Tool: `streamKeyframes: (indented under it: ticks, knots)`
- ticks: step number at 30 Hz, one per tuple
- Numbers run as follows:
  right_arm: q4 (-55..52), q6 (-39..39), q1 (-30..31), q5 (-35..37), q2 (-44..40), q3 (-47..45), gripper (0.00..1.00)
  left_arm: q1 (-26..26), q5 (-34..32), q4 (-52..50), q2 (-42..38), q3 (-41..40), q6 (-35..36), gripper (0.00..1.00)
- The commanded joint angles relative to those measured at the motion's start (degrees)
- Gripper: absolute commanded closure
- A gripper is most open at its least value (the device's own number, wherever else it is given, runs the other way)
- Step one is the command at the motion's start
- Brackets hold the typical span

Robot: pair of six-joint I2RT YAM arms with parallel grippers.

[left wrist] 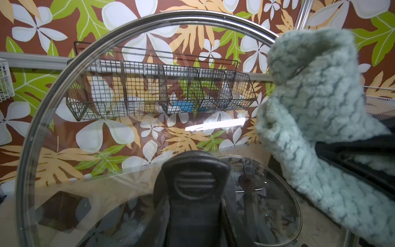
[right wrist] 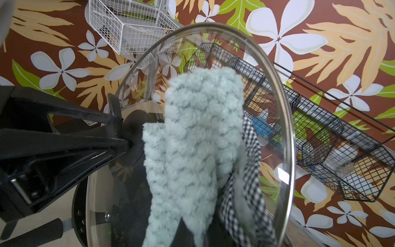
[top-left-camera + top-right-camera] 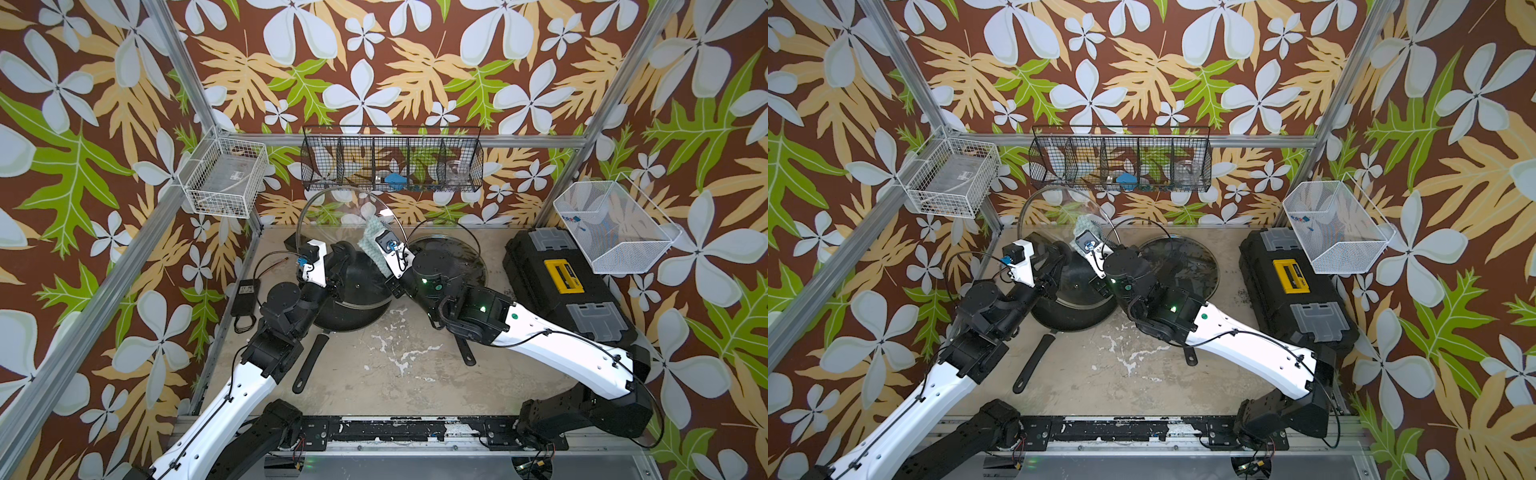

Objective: Wipe the pot lid with a cloth
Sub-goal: Wipe the pot lid.

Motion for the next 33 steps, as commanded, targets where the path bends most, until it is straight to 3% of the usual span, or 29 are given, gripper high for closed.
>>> streamKeyframes:
  ticks: [1, 12, 22, 27, 33]
  knots:
    - [-3.1, 0.6, 1.3, 1.4, 1.3, -1.6, 1.0, 0.0, 0.0, 11.7, -0.2, 2.3, -5.5, 1.0]
    - [-1.7, 4.0, 5.3, -2.6, 6.6, -3.0, 1.0, 0.0, -3.6, 9.6, 1.4, 4.3, -17.7, 1.0]
    - [-0.4, 2.4, 0.5, 0.4, -0.3, -4.0, 1.0, 0.1, -5.6, 10.7, 1.3, 3.4, -21.4, 1.0]
    - [-1.1, 3.8, 0.9, -2.7, 3.0, -2.8, 1.0, 0.1, -5.3, 13.0, 1.2, 2.3, -21.7, 1.0]
    - [-0.8, 4.2, 4.1, -4.2, 7.3, -1.1, 1.0, 0.1, -9.0, 7.6, 1.7, 5.0, -28.2, 1.0]
